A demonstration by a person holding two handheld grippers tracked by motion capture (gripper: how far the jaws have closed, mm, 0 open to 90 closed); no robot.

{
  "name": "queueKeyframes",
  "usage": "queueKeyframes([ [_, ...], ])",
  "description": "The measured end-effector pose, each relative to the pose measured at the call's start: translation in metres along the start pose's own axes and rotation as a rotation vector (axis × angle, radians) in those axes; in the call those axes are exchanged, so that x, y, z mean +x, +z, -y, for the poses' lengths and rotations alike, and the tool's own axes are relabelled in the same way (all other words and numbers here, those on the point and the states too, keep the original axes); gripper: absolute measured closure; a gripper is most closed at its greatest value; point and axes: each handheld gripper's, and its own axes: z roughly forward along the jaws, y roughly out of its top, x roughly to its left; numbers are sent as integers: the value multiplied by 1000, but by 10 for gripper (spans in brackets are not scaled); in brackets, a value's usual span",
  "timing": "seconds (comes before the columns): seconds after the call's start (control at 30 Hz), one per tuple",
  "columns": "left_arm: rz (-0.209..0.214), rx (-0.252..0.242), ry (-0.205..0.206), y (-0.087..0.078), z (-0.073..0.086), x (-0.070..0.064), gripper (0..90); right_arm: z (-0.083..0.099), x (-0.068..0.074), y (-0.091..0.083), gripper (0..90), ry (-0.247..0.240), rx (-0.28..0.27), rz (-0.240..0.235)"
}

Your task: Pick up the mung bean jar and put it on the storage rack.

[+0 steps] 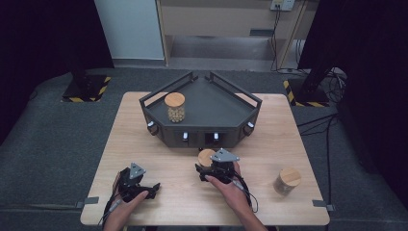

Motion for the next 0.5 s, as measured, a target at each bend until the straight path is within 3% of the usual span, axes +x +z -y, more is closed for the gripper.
queueKeyframes([
  [0.23,0,0,0,0,0,0,0,3,2,3,239,16,-14,12],
  [0.5,1,0,1,0,0,0,0,3,6,-3,251,11,-20,24],
])
